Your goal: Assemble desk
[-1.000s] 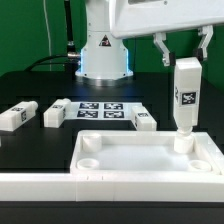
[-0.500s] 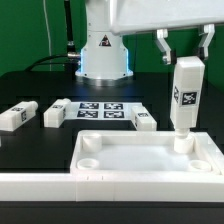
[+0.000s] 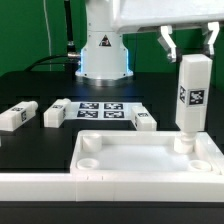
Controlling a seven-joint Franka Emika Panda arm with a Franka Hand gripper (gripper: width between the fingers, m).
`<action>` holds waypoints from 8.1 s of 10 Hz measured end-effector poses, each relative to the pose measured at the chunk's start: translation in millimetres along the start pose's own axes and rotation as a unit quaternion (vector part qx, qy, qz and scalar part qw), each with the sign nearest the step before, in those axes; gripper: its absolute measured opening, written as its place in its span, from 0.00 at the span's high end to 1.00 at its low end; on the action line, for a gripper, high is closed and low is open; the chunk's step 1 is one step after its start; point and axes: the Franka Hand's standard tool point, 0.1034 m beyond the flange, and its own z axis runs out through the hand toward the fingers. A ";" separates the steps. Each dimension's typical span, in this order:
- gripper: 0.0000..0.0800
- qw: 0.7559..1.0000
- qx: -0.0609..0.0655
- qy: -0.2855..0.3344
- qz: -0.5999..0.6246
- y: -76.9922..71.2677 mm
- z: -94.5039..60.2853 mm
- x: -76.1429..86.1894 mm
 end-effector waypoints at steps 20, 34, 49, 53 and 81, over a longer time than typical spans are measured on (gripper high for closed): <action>0.64 0.999 0.010 -0.017 -0.031 -11.7 31.3 0.3; 0.41 0.999 0.006 0.018 -0.031 -12.0 40.4 0.9; 0.19 0.992 0.025 -0.118 -0.026 -13.7 15.8 7.3; 0.19 0.969 0.048 -0.239 -0.021 -21.3 21.0 2.0; 0.64 0.942 -0.011 -0.210 0.261 -3.4 47.1 9.7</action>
Offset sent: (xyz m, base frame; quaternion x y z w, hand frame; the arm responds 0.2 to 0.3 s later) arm 0.0000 0.0000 0.0000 0.0000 0.0000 0.0000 1.0000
